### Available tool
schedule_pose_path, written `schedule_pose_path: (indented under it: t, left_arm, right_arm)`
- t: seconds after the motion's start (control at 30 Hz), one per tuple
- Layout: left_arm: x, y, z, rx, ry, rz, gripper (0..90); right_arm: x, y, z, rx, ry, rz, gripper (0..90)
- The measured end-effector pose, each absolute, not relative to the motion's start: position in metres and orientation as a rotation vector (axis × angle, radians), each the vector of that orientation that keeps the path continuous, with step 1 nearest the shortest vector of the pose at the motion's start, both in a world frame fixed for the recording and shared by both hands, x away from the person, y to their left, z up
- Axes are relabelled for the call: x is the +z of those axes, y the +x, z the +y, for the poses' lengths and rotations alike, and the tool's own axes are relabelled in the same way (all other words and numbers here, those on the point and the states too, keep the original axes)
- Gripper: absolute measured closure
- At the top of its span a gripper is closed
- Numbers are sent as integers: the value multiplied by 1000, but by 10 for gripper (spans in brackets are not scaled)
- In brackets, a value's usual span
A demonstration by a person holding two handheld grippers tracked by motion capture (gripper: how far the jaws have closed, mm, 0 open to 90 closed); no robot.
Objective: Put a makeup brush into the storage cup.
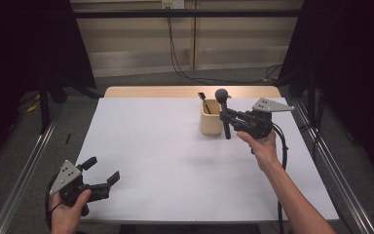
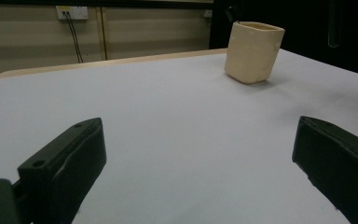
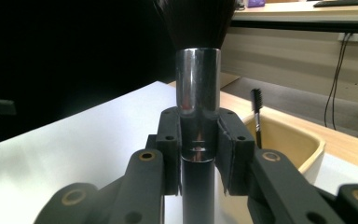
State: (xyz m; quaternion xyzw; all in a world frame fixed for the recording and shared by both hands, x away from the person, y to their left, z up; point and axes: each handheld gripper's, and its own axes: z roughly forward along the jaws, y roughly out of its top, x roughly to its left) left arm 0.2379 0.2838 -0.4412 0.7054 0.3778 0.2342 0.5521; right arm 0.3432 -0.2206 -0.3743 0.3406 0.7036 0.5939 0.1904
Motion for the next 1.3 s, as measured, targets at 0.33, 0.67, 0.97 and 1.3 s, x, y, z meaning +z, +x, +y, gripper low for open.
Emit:
schedule_pose_path:
  t: [0.33,0.67,0.97,1.3]
  left_arm:
    - [-441,238,284,553,1667,895,28]
    - [-441,238,284,554,1666,896,28]
    - [-441,238,285,553,1663,897,28]
    - [-441,238,285,552,1669,892,28]
  right_arm:
    - [-362,357,-217,1687,947,1934,731]
    - [-352,377,-214,1646,958,1912,731]
    - [-350,399,-205,1618,960,1904,731]
    - [-351,416,-203,1594,991,1872,731]
